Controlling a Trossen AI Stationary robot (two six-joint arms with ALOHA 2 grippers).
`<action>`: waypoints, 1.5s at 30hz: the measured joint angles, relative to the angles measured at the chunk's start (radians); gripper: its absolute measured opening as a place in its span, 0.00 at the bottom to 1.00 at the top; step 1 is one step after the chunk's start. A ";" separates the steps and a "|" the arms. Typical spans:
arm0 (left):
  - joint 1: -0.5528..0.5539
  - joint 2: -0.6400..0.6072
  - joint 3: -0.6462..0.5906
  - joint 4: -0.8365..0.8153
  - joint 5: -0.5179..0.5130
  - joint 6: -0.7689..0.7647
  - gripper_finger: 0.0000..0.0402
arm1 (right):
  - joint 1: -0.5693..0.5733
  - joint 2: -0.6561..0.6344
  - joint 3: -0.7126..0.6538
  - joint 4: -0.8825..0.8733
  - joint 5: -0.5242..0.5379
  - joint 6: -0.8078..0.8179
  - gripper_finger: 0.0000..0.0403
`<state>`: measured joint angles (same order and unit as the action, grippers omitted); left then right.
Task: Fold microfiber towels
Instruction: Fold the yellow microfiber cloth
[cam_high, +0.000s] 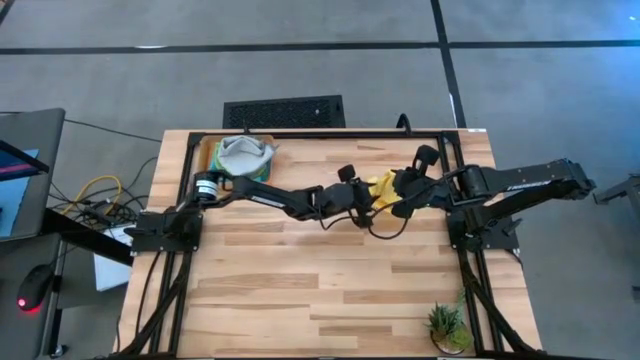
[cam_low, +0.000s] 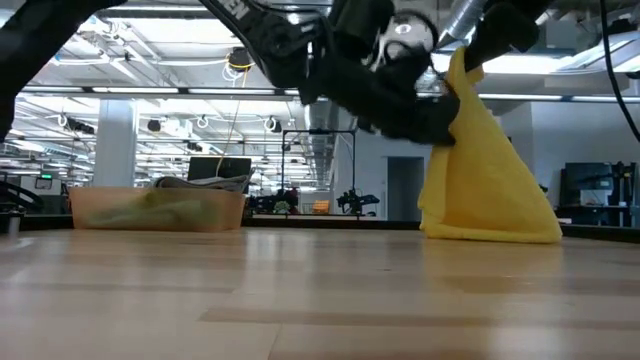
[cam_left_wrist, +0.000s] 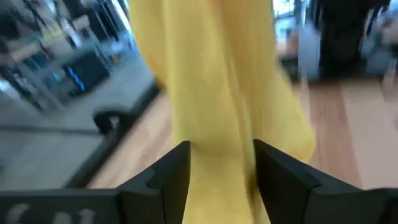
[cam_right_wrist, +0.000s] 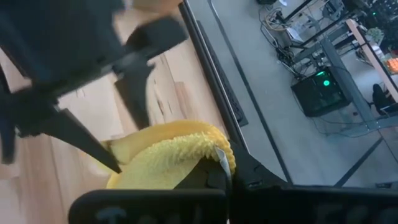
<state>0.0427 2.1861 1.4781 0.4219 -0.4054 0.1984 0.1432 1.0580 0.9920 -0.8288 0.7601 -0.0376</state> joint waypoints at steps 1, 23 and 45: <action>0.002 0.018 0.000 0.007 0.001 -0.007 0.39 | 0.000 0.000 0.000 0.000 0.000 0.001 0.02; 0.009 0.075 0.001 -0.201 -0.022 -0.066 0.15 | 0.000 0.000 0.000 -0.001 0.000 -0.016 0.02; 0.129 -0.287 0.001 -0.557 -0.160 0.096 0.00 | -0.211 0.000 0.000 0.085 0.073 -0.136 0.02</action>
<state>0.1722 1.8989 1.4788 -0.1351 -0.5652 0.2947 -0.0679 1.0584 0.9916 -0.7434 0.8332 -0.1731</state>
